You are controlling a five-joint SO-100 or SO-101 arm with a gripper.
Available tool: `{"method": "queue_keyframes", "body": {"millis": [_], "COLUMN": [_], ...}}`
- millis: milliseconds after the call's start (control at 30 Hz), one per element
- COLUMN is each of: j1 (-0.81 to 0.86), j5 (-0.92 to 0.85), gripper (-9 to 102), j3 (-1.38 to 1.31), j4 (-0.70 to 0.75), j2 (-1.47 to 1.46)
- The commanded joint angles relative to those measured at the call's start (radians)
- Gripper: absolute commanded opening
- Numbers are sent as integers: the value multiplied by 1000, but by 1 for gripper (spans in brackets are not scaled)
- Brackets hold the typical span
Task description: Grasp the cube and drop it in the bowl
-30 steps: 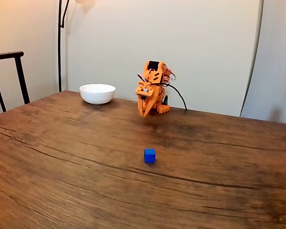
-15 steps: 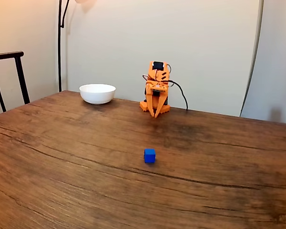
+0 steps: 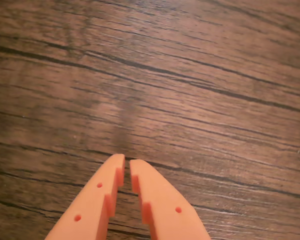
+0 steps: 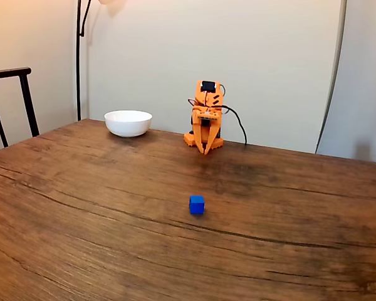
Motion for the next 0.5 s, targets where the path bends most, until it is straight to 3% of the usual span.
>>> {"method": "queue_keyframes", "body": {"millis": [0,467], "j1": [0,66], "j5": [-6,26], "gripper": [0,0], "j3": [-67,-316], "j4": [-17,-17], "j2": [6,-11]}}
